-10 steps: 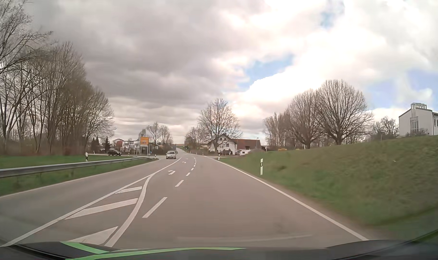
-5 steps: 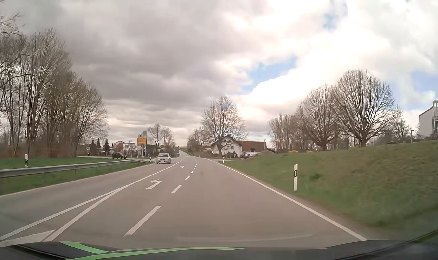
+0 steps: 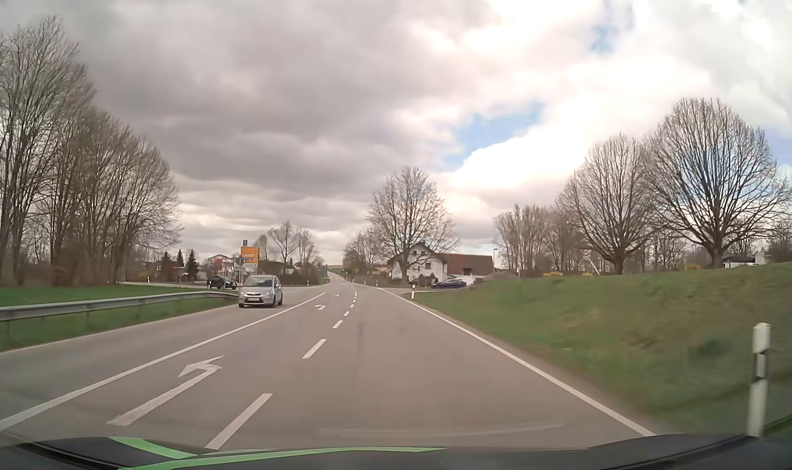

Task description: Follow the waypoints while adhering to traffic rules and regulations

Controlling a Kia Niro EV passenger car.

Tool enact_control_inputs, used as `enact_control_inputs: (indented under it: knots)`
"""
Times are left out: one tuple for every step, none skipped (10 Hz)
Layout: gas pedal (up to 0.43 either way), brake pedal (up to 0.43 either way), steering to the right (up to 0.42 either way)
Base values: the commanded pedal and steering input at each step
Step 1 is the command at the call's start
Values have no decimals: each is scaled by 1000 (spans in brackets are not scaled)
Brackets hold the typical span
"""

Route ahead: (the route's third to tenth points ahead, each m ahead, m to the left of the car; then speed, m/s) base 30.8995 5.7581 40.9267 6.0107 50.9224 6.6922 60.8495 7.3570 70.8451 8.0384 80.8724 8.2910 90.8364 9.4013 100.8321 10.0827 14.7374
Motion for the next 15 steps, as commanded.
enact_control_inputs:
  knots:
    - [169, 0, -7]
    - [169, 0, -7]
    - [169, 0, -7]
    - [169, 0, -7]
    - [169, 0, -8]
    - [169, 0, -8]
    - [169, 0, -8]
    - [169, 0, -8]
    - [169, 0, -8]
    - [157, 0, -8]
    - [157, 0, -8]
    - [157, 0, -8]
    - [157, 0, -8]
    - [157, 0, -8]
    - [157, 0, -8]
